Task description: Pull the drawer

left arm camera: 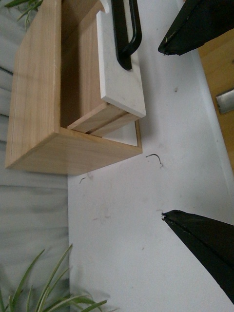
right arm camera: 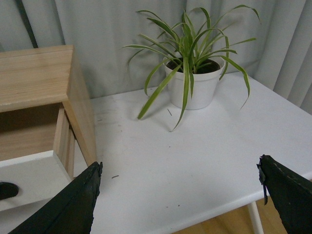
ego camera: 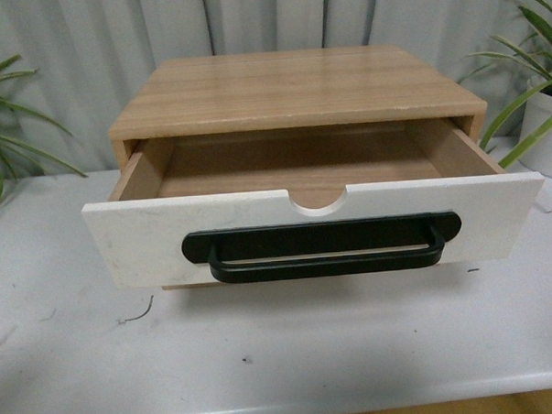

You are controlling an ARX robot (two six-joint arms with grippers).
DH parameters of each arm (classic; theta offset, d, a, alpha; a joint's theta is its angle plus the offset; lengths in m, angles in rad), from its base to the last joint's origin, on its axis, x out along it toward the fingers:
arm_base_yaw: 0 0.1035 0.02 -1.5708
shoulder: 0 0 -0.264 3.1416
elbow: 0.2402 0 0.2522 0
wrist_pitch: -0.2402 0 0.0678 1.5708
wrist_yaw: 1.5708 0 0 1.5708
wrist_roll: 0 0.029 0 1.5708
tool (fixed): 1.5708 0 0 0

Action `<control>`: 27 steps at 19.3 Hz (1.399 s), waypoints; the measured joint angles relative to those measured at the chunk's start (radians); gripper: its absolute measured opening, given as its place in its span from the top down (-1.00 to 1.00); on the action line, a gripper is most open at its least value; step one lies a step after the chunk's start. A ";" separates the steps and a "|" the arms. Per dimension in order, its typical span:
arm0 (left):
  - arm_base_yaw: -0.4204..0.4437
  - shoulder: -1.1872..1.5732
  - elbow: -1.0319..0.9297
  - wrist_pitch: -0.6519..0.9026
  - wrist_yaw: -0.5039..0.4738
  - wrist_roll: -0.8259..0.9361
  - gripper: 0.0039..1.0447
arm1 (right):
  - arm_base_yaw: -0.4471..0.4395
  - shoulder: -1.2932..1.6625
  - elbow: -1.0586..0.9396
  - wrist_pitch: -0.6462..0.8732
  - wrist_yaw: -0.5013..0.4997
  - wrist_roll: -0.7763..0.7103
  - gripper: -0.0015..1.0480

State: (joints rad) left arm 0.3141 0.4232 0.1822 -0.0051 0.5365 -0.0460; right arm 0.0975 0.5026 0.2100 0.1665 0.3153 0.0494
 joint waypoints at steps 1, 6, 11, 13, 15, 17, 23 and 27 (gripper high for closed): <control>0.000 0.000 0.000 0.000 0.000 -0.005 -0.88 | 0.000 0.000 0.000 0.000 0.000 0.006 -0.87; -0.160 -0.138 -0.126 0.232 -0.383 0.028 -0.02 | -0.098 -0.103 -0.109 0.126 -0.315 -0.042 0.06; -0.312 -0.242 -0.171 0.179 -0.539 0.032 0.97 | -0.098 -0.214 -0.159 0.067 -0.315 -0.047 0.96; -0.314 -0.362 -0.170 0.009 -0.534 0.033 0.97 | -0.098 -0.251 -0.169 0.045 -0.315 -0.047 0.96; -0.315 -0.418 -0.170 0.005 -0.537 0.034 0.97 | -0.098 -0.262 -0.175 0.040 -0.315 -0.047 0.96; -0.315 -0.418 -0.167 0.019 -0.536 0.035 0.97 | -0.098 -0.273 -0.196 0.068 -0.315 -0.047 0.96; -0.314 -0.418 -0.170 0.003 -0.537 0.035 0.97 | -0.098 -0.357 -0.198 -0.033 -0.315 -0.048 0.96; -0.315 -0.418 -0.170 0.002 -0.537 0.035 0.97 | -0.098 -0.501 -0.198 -0.179 -0.315 -0.049 0.96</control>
State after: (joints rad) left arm -0.0006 0.0055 0.0120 -0.0032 -0.0006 -0.0109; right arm -0.0002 0.0013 0.0124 -0.0128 -0.0002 0.0002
